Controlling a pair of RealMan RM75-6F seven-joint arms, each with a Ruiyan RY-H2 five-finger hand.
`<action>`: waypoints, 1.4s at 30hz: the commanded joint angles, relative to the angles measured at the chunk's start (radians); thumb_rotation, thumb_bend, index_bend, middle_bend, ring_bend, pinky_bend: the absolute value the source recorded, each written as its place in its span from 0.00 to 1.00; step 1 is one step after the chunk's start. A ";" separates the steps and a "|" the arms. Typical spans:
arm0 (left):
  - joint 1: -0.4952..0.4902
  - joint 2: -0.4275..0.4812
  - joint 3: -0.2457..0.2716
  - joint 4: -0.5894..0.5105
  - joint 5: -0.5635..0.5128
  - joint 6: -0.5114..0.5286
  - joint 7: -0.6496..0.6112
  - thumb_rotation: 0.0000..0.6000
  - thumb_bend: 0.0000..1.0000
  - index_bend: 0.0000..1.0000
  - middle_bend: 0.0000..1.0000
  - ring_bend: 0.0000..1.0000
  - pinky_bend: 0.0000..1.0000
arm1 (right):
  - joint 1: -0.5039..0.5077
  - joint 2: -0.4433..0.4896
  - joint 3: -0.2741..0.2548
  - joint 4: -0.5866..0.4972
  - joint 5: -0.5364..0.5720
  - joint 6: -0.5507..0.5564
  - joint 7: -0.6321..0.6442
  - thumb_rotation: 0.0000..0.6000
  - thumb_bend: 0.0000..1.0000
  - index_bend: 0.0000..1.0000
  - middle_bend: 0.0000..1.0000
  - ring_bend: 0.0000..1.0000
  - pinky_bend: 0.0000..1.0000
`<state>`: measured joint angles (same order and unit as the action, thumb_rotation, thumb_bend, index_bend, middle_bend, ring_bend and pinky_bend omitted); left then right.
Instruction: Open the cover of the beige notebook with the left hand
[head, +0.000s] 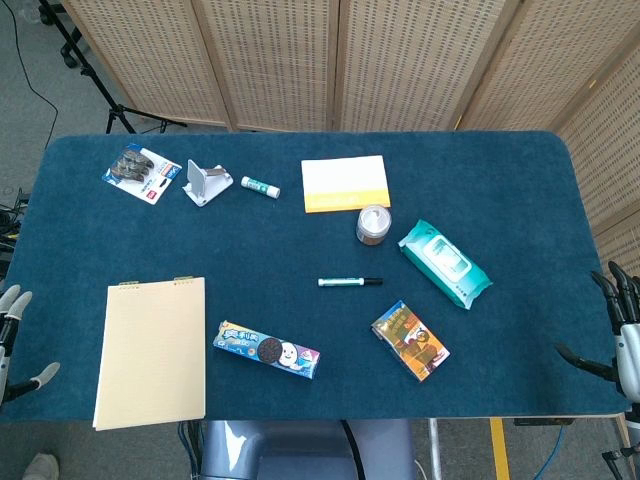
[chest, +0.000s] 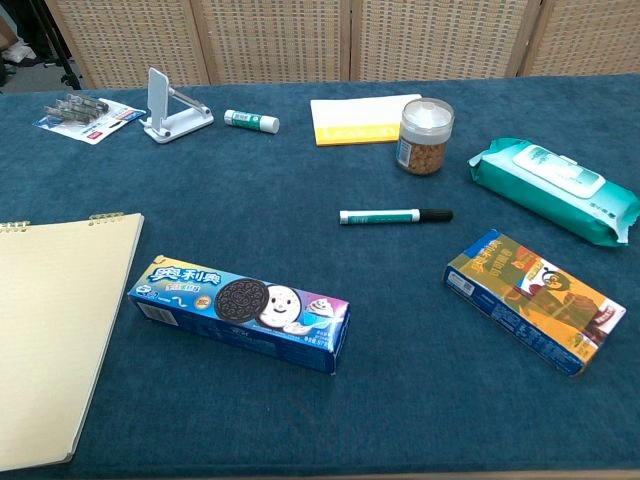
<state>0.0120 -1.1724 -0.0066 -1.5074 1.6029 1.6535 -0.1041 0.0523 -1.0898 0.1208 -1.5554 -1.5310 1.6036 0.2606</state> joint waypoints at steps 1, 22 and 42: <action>-0.001 0.001 0.001 0.001 0.002 -0.002 -0.001 1.00 0.00 0.00 0.00 0.00 0.00 | 0.000 -0.003 0.001 0.001 -0.002 0.002 0.001 1.00 0.00 0.07 0.00 0.00 0.00; -0.073 -0.041 0.174 0.115 0.242 -0.180 0.056 1.00 0.03 0.03 0.00 0.00 0.00 | 0.015 -0.015 -0.016 -0.004 -0.023 -0.025 0.020 1.00 0.00 0.04 0.00 0.00 0.00; -0.064 -0.295 0.300 0.742 0.414 0.028 -0.297 1.00 0.21 0.16 0.00 0.00 0.00 | 0.020 -0.020 -0.021 -0.007 -0.015 -0.042 0.007 1.00 0.00 0.04 0.00 0.00 0.00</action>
<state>-0.0597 -1.4384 0.2752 -0.8059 2.0049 1.6595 -0.3790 0.0724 -1.1090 0.1000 -1.5627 -1.5471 1.5620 0.2683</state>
